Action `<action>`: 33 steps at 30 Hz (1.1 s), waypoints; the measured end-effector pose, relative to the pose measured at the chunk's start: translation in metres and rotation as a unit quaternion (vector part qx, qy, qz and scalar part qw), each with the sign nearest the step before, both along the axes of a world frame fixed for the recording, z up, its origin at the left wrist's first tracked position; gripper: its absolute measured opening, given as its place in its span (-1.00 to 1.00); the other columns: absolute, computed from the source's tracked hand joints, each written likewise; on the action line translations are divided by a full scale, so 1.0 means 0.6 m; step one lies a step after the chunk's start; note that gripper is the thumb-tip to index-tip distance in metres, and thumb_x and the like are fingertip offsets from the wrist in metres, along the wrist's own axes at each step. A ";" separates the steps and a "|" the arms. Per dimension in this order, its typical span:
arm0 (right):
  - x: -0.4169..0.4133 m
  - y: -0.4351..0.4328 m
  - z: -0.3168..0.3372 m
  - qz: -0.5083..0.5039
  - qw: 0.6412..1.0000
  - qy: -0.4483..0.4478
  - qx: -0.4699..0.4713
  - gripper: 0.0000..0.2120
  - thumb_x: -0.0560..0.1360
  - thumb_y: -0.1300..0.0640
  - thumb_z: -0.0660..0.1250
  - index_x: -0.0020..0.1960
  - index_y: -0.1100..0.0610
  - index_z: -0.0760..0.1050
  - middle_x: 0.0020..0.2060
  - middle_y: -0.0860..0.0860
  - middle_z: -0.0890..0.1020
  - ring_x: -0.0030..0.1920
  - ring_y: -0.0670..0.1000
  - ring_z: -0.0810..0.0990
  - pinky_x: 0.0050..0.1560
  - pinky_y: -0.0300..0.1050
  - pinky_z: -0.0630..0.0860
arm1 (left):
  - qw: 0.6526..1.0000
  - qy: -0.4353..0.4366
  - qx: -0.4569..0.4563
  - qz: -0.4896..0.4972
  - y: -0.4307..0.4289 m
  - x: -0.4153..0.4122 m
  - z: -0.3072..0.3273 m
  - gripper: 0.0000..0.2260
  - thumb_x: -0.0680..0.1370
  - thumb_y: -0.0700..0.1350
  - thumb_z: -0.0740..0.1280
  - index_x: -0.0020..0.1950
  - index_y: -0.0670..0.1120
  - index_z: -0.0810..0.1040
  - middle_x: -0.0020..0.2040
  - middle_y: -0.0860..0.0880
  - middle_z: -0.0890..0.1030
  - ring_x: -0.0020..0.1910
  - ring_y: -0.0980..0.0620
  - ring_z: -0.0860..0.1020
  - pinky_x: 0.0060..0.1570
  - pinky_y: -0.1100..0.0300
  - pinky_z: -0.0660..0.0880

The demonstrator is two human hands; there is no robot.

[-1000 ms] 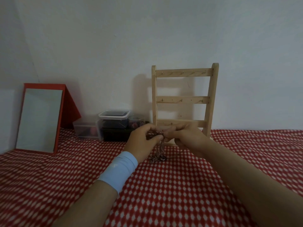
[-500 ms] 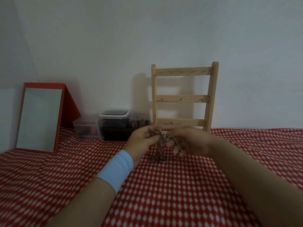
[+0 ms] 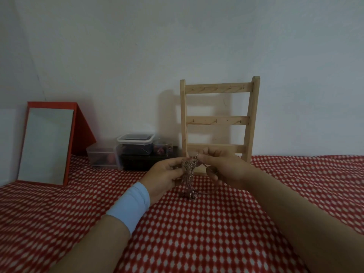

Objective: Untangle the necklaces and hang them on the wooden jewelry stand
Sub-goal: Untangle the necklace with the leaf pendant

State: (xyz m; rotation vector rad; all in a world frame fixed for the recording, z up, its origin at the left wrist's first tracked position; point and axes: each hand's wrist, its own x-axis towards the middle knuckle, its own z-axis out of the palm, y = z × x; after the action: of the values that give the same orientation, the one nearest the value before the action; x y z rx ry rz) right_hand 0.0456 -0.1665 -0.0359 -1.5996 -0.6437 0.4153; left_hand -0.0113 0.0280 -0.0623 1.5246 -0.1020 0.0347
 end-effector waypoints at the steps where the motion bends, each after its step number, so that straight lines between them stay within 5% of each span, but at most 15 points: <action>1: -0.001 0.001 0.001 -0.007 1.000 -0.019 -0.011 -0.81 0.63 0.15 0.31 0.08 0.29 0.56 0.04 0.19 0.70 -0.48 -0.02 0.44 -0.53 -0.22 0.38 | 1.000 0.003 -0.005 -0.008 -0.001 -0.003 0.002 -0.72 0.61 -0.33 0.24 0.19 -0.06 0.62 0.12 -0.10 0.69 0.06 -0.01 0.65 0.02 0.11 0.60; 5: -0.008 0.003 0.010 -0.010 0.997 -0.042 -0.059 -0.89 0.56 0.21 0.41 -0.01 0.27 0.62 -0.29 0.06 0.66 -0.46 -0.03 0.48 -0.46 -0.19 0.43 | 0.997 -0.019 -0.008 0.074 -0.007 0.007 0.000 -0.73 0.56 -0.28 0.35 0.17 0.04 0.57 0.12 -0.14 0.65 0.06 -0.07 0.65 -0.09 0.04 0.61; 8: -0.009 0.004 0.014 0.005 0.997 -0.027 -0.073 -0.94 0.56 0.24 0.41 -0.06 0.24 0.63 -0.42 0.03 0.58 -0.50 -0.03 0.42 -0.48 -0.20 0.38 | 0.992 -0.032 -0.025 0.119 -0.009 0.018 -0.004 -0.82 0.55 -0.26 0.38 0.08 -0.02 0.58 0.14 -0.17 0.64 0.09 -0.08 0.63 0.12 -0.02 0.58; 12: -0.011 0.007 0.012 0.030 0.995 -0.035 -0.093 -0.78 0.59 0.20 0.38 0.09 0.38 0.58 -0.42 0.08 0.52 -0.54 -0.05 0.38 -0.53 -0.23 0.34 | 0.989 -0.055 0.001 0.140 -0.008 0.014 0.002 -0.79 0.54 -0.26 0.39 0.10 0.00 0.53 0.09 -0.10 0.64 0.08 -0.04 0.63 0.10 0.05 0.59; 16: -0.009 0.010 0.006 0.013 0.997 -0.035 -0.063 -0.86 0.64 0.21 0.30 0.05 0.28 0.58 -0.53 -0.06 0.47 -0.58 -0.09 0.30 -0.56 -0.25 0.27 | 0.974 -0.072 0.175 0.127 -0.004 0.006 0.010 -0.88 0.60 -0.20 0.31 0.07 -0.01 0.57 0.06 0.01 0.63 0.07 0.07 0.59 -0.06 0.31 0.52; 19: -0.007 0.011 0.001 -0.011 0.998 -0.047 -0.052 -0.86 0.65 0.19 0.29 0.04 0.25 0.58 -0.51 -0.09 0.49 -0.56 -0.09 0.27 -0.55 -0.25 0.23 | 0.967 -0.054 0.233 0.093 -0.005 0.000 0.015 -0.82 0.63 0.00 0.25 0.13 0.02 0.62 0.14 0.09 0.61 0.11 0.15 0.55 0.05 0.32 0.41; 24: -0.006 0.013 -0.001 -0.051 0.996 -0.070 -0.037 -0.87 0.63 0.19 0.32 0.00 0.23 0.61 -0.49 -0.09 0.52 -0.56 -0.11 0.28 -0.56 -0.27 0.23 | 0.954 -0.113 0.259 0.098 -0.002 -0.002 0.024 -0.93 0.49 -0.10 0.47 -0.07 0.05 0.70 -0.05 0.18 0.68 -0.06 0.33 0.60 -0.07 0.51 0.45; 33: -0.018 0.016 0.007 -0.052 0.988 -0.128 -0.072 -0.87 0.63 0.27 0.32 0.02 0.34 0.58 -0.42 -0.12 0.62 -0.54 -0.26 0.50 -0.50 -0.44 0.39 | 0.916 -0.133 0.364 0.098 0.005 0.008 0.026 -0.96 0.60 -0.11 0.31 -0.02 0.01 0.55 -0.06 0.11 0.60 -0.03 0.18 0.55 -0.03 0.32 0.44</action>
State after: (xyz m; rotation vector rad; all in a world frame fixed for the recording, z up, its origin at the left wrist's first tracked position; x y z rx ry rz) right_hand 0.0350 -0.1569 -0.0318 -1.8330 -0.7323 0.1822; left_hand -0.0068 0.0312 -0.0464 2.2695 -0.1931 0.4059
